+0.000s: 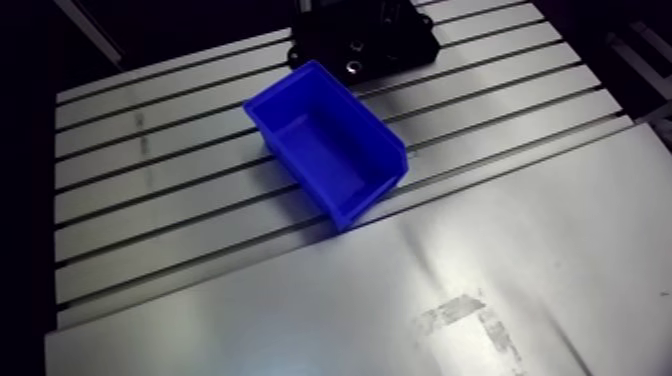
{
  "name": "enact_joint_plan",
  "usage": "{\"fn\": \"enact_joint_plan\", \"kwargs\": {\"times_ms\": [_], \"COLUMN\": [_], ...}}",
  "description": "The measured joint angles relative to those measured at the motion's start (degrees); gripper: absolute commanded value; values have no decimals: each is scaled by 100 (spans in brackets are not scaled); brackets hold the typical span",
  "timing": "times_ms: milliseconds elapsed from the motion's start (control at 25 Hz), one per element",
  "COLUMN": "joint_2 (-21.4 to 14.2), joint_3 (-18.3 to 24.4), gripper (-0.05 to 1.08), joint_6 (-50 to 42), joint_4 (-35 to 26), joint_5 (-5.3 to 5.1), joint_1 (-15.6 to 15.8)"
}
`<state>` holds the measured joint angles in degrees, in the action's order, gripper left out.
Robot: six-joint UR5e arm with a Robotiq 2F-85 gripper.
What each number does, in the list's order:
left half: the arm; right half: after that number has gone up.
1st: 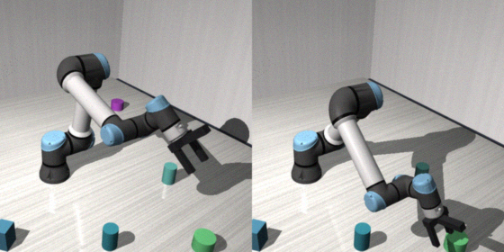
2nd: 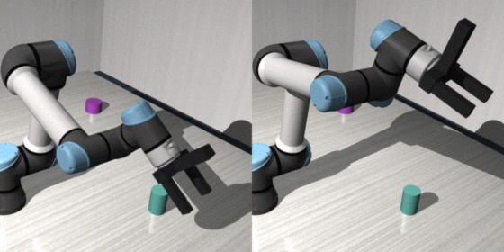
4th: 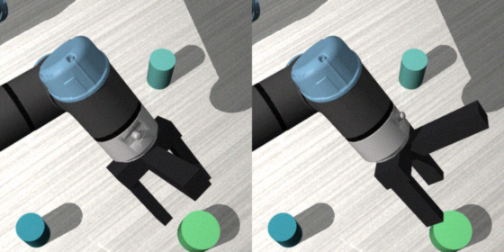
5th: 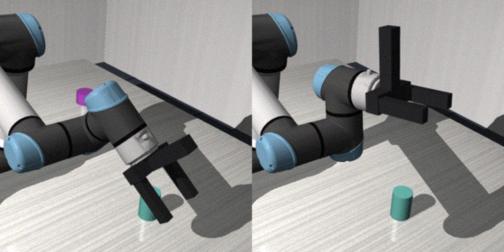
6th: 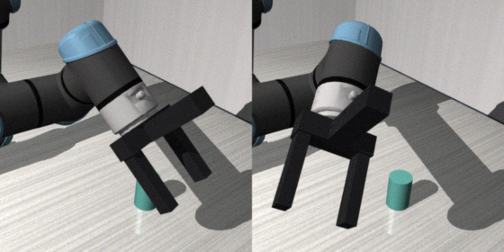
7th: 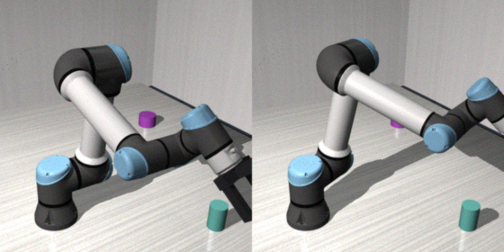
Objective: Pick up the M10 bolt from the tray and put it into the blue bin.
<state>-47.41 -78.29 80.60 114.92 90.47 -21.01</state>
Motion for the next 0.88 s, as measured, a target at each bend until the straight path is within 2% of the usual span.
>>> {"fn": "enact_joint_plan", "kwargs": {"times_ms": [880], "joint_2": [0], "joint_3": [-40], "gripper": [85], "joint_6": [3], "joint_4": [233], "joint_5": [1], "joint_1": [9]}}
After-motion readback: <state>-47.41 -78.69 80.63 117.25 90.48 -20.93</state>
